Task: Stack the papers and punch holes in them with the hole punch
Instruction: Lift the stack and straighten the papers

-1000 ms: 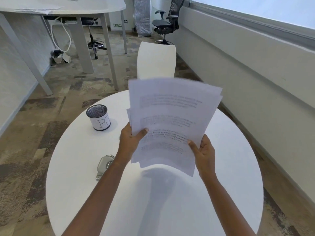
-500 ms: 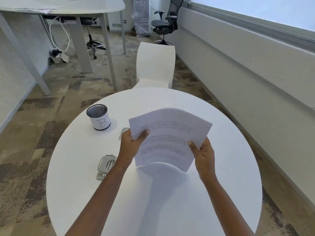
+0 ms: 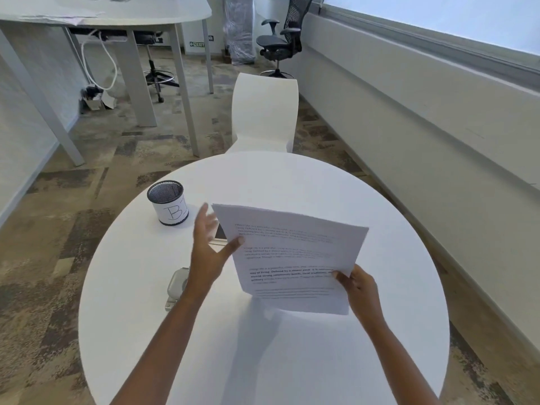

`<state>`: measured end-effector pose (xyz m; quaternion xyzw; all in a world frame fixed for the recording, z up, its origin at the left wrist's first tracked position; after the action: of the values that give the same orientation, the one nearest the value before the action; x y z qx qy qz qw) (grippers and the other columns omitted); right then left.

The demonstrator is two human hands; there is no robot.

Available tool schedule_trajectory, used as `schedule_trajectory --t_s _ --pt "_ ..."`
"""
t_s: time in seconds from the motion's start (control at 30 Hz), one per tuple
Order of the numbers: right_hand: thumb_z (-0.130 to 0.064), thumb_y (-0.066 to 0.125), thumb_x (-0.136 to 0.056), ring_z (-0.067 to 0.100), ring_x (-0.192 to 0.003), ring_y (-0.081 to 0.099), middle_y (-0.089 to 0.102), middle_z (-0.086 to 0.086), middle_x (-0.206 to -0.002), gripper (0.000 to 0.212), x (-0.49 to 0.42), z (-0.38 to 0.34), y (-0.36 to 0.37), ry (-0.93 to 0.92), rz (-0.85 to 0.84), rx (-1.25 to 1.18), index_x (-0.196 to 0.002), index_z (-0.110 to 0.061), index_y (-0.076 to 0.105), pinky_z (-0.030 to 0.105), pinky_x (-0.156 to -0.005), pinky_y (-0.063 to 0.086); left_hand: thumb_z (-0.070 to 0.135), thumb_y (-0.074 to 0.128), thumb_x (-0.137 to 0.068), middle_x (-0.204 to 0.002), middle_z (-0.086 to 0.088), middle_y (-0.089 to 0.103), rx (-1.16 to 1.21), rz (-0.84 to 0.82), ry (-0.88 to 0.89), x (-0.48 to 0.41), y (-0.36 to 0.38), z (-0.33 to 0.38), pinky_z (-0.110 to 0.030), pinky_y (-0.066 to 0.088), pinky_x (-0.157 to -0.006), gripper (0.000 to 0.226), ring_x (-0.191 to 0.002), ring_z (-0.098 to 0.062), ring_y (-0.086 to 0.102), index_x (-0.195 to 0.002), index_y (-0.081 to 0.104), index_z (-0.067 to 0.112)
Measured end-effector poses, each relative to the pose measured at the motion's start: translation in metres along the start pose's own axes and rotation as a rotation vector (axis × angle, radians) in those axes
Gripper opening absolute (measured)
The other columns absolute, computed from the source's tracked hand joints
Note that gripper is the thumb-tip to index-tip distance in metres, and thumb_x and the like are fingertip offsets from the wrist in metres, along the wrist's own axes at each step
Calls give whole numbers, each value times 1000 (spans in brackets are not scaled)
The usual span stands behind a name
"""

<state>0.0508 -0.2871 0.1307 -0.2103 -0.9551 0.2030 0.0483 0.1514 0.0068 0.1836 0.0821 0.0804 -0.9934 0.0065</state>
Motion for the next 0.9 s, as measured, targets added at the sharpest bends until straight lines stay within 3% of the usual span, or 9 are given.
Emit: schedule_trajectory --t_s 0.1,0.2,0.3,0.37,0.43,0.53,0.7,0.8,0.9 --pt "-6 57 -85 22 -86 59 65 2 -93 18 -12 -17 -17 -58 -16 120 -100 -9 65 17 -66 41 72 58 -63 -142 6 29 -244 -25 281 -6 -6 39 -36 23 -111 101 -134 -11 27 -143 23 19" --pt "-2 54 -86 19 -81 58 65 0 -93 18 -19 -41 -35 -125 -17 192 -97 -12 65 16 -64 39 75 50 -68 -143 5 37 -348 -168 436 -4 9 62 -41 24 -113 86 -138 -14 24 -138 31 29" --pt "-2 51 -87 15 -70 54 63 -4 -77 24 -21 -68 -49 -204 -10 282 -77 -22 59 12 -59 36 63 61 -68 -139 3 45 -283 -116 461 -2 4 77 -16 30 -106 93 -132 -11 35 -144 20 26" --pt "-3 50 -88 19 -71 54 63 1 -78 18 -20 -80 -57 -222 -9 329 -81 -16 60 17 -61 36 62 61 -69 -136 6 43 -278 -24 468 -1 -5 86 -18 28 -105 99 -128 -4 36 -146 15 19" --pt "-4 50 -88 26 -76 55 65 7 -81 12 -19 -89 -61 -250 -13 387 -87 -8 61 17 -62 36 63 56 -73 -137 9 40 -385 -4 552 5 -3 98 -29 25 -106 90 -130 -7 33 -143 22 19" --pt "-2 48 -87 14 -72 53 62 0 -79 20 -14 -104 -56 -310 -51 486 -80 -18 58 12 -61 33 62 50 -77 -135 10 44 -590 -84 687 12 15 105 -29 21 -107 66 -132 -14 31 -133 39 28" --pt "-9 51 -87 16 -75 52 62 -5 -83 15 -9 -114 -43 -347 -115 582 -86 -19 62 15 -60 34 45 61 -70 -75 19 70 -183 -335 225 2 38 57 -19 44 -67 31 -71 0 57 -83 73 20" --pt "-21 56 -86 16 -74 59 67 -7 -80 9 -9 -101 -50 -283 -133 547 -82 -25 63 26 -60 41 29 62 -73 -63 24 66 -86 -225 156 -3 27 41 -14 41 -59 12 -59 0 55 -70 67 39" --pt "-22 63 -81 12 -71 59 66 -9 -73 11 -13 -77 -66 -205 -127 497 -75 -31 61 26 -56 40 21 66 -75 -60 24 67 37 -108 43 -9 8 21 -22 44 -61 9 -55 5 55 -74 68 29"
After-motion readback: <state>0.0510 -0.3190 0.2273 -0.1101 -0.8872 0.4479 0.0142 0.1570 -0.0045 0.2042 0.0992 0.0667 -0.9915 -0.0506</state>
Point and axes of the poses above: each hand's wrist, its own x-axis away from the middle knuckle, its own y-axis out of the palm, z = x × y, the point moved 10 cm from there along -x, towards the middle knuckle
